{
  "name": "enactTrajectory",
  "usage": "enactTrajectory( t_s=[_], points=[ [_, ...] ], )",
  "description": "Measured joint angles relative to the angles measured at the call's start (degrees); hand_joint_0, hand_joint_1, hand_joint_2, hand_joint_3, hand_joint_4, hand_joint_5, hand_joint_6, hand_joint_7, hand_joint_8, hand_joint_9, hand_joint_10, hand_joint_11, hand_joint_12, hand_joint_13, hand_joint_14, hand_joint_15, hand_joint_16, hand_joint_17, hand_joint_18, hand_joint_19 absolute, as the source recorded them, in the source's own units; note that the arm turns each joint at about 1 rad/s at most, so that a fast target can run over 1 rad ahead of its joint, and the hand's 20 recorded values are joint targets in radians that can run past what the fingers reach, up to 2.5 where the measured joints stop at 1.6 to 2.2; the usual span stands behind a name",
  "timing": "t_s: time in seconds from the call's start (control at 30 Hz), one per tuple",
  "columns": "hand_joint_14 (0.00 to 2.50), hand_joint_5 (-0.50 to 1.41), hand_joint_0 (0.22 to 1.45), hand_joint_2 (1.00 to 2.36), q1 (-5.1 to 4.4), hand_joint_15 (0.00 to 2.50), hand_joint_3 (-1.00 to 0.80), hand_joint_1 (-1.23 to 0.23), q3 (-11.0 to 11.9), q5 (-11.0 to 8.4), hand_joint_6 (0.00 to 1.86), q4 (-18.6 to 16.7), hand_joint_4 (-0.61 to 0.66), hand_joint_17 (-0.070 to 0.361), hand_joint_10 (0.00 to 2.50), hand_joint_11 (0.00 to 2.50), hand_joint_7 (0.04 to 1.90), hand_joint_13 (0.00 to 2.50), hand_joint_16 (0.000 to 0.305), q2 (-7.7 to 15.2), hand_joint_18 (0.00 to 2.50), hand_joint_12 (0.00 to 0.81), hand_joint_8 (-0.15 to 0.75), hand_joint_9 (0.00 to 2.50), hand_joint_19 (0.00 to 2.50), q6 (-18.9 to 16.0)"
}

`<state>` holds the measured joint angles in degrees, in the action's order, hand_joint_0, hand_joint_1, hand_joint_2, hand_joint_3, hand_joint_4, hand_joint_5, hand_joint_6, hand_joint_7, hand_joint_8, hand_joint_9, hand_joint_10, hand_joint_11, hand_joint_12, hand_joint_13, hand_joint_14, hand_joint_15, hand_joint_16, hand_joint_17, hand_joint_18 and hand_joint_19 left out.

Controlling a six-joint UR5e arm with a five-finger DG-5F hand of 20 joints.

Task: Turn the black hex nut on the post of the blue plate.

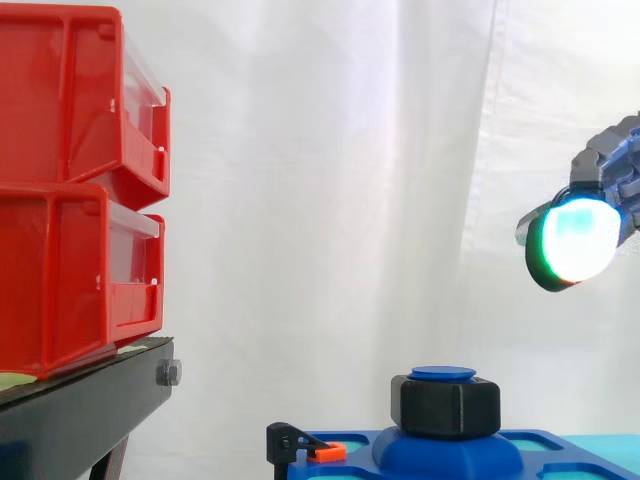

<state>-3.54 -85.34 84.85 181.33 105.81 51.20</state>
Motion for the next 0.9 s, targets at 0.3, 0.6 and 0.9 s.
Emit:
enactTrajectory(
  t_s=[0.3, 0.6, 0.9],
  points=[
    [0.0, -0.25, 0.44, 1.0, 0.08, 0.0, -0.5, -0.47, 0.0, -0.09, 0.5, 0.3, 0.09, 0.134, 0.0, 0.0, 0.61, 0.0, 0.06, 0.0, 0.0, 0.353, 0.174, 0.0, 0.09, -13.5],
    [0.0, -0.25, 0.45, 1.0, 0.05, 0.0, -0.5, -0.46, 0.0, 0.05, 0.5, 0.0, 0.11, 0.135, 0.0, 0.0, 0.61, 0.0, 0.06, 0.0, 0.0, 0.359, 0.184, 0.01, 0.08, -20.3],
    [0.0, -0.24, 0.45, 1.0, 0.02, 0.0, -0.5, -0.48, 0.0, 0.05, 0.5, -0.1, 0.02, 0.134, 0.0, 0.0, 0.59, 0.0, 0.06, 0.0, 0.0, 0.354, 0.169, 0.0, 0.09, -20.4]
  ],
)
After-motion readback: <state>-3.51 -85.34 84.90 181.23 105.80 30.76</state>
